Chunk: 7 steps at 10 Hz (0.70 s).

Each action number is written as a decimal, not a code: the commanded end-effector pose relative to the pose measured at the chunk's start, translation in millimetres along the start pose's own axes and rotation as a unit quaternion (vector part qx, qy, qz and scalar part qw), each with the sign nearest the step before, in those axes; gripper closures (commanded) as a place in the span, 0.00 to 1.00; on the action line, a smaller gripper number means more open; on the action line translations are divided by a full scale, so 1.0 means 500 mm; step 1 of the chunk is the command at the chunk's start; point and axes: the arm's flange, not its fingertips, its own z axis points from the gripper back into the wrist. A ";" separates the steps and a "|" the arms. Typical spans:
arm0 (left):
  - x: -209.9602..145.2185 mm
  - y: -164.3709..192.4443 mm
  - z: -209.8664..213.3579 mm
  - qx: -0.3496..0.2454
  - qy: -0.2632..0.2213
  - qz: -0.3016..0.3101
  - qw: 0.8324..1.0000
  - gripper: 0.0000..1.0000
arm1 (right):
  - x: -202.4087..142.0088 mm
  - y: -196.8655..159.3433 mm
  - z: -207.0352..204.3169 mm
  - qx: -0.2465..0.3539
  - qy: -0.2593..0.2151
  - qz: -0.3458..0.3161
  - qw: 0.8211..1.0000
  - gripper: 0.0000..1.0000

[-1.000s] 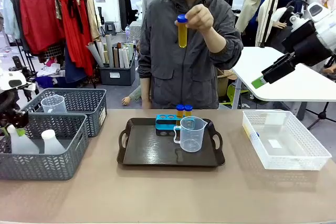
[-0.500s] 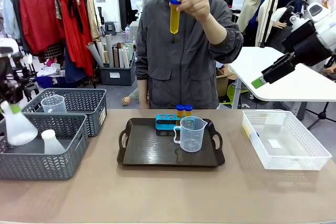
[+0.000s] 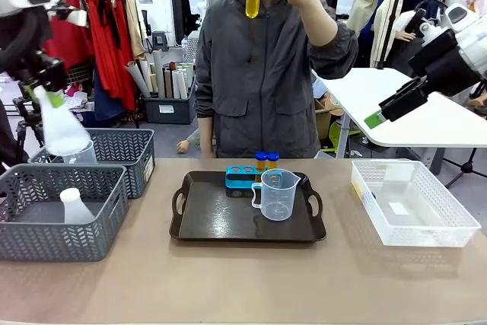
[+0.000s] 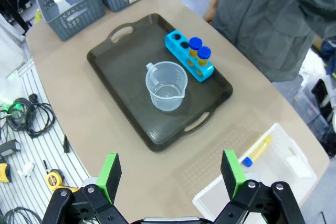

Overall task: Prepare the laboratory tools.
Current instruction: Pick up one Small flask and place it on the Handle tray.

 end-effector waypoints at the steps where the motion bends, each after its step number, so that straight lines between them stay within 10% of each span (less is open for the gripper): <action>1: 0.016 -0.044 0.009 0.011 -0.009 -0.036 0.999 1.00 | 0.003 -0.001 0.000 0.009 -0.009 -0.003 1.000 0.00; 7: 0.033 -0.122 0.026 0.006 -0.013 -0.068 0.998 1.00 | 0.003 -0.001 0.000 0.009 -0.009 -0.003 1.000 0.00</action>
